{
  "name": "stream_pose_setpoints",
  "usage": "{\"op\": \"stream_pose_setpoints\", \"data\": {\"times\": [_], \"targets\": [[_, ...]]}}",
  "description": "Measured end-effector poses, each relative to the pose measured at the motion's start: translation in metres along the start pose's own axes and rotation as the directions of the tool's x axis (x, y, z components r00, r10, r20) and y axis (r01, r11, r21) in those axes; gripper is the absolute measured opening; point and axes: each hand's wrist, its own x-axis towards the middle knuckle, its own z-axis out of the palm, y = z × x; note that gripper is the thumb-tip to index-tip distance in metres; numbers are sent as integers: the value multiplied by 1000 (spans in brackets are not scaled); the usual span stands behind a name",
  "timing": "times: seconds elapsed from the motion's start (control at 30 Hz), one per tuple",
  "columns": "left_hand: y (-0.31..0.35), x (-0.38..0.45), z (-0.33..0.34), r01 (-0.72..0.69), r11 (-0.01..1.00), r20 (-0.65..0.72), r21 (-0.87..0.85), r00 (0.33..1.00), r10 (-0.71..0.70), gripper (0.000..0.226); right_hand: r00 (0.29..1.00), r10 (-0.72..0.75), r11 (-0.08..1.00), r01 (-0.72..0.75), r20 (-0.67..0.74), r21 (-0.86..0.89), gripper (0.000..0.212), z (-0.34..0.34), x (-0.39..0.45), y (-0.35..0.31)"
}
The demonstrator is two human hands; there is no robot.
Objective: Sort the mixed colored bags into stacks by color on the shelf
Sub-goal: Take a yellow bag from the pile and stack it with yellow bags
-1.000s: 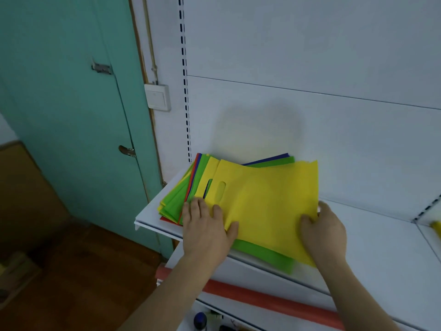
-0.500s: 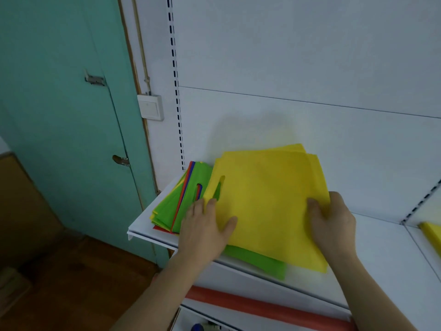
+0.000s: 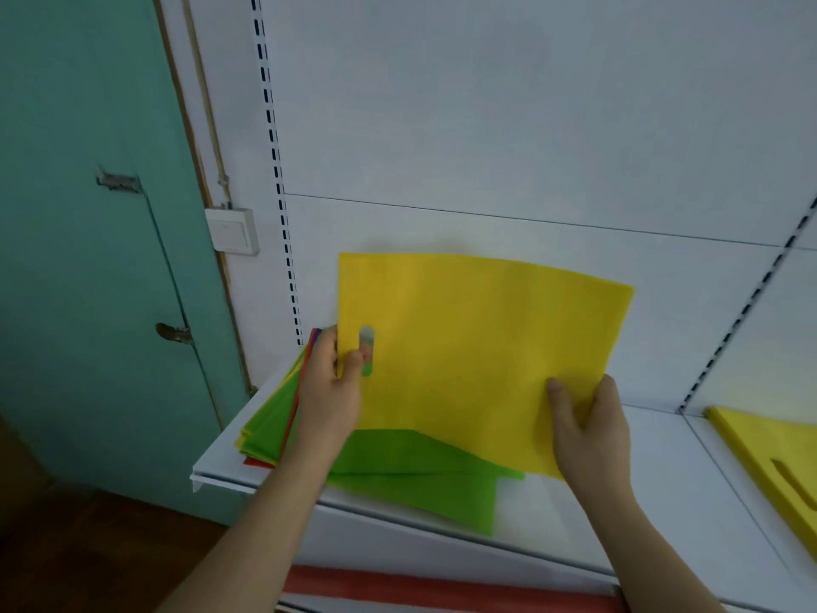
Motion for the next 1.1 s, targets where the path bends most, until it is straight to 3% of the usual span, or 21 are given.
{"op": "stream_pose_setpoints", "data": {"times": [0.1, 0.2, 0.23, 0.43, 0.53, 0.6, 0.67, 0.77, 0.93, 1.1], "targets": [[-14, -9, 0, 91, 988, 66, 125, 993, -100, 23, 991, 83, 996, -80, 102, -30, 16, 4, -6, 17], [-14, -10, 3, 50, 987, 55, 154, 997, -59, 25, 995, 70, 995, -65, 66, -73, 15, -2, -8, 19], [-11, -9, 6, 30, 987, 46, 159, 998, -37, 25, 997, 71, 995, -69, 35, -71, 10, -6, -9, 19], [-8, -28, 48, -83, 988, 83, 133, 994, 72, 22, 955, 124, 991, -132, -270, -10, 39, -49, -29, 30], [-8, -47, 82, -104, 993, 36, 58, 994, 102, 42, 921, 136, 985, -164, -365, -48, 34, -84, -46, 44], [-4, -62, 107, -89, 995, 24, 40, 996, 88, 41, 913, 89, 975, -161, -398, -153, 25, -113, -56, 53], [3, -79, 134, -110, 993, 70, 39, 992, 107, 28, 918, 22, 957, -135, -396, -259, 15, -145, -64, 62], [22, -105, 176, -238, 970, 200, 45, 954, 225, 22, 908, -19, 933, -134, -418, -333, 24, -197, -75, 75], [56, -154, 245, -304, 950, 360, 64, 895, 262, 33, 910, 27, 889, -211, -413, -407, 43, -282, -93, 105], [83, -216, 308, -327, 941, 451, 90, 856, 255, 42, 903, 50, 885, -239, -427, -400, 41, -375, -106, 143]]}}
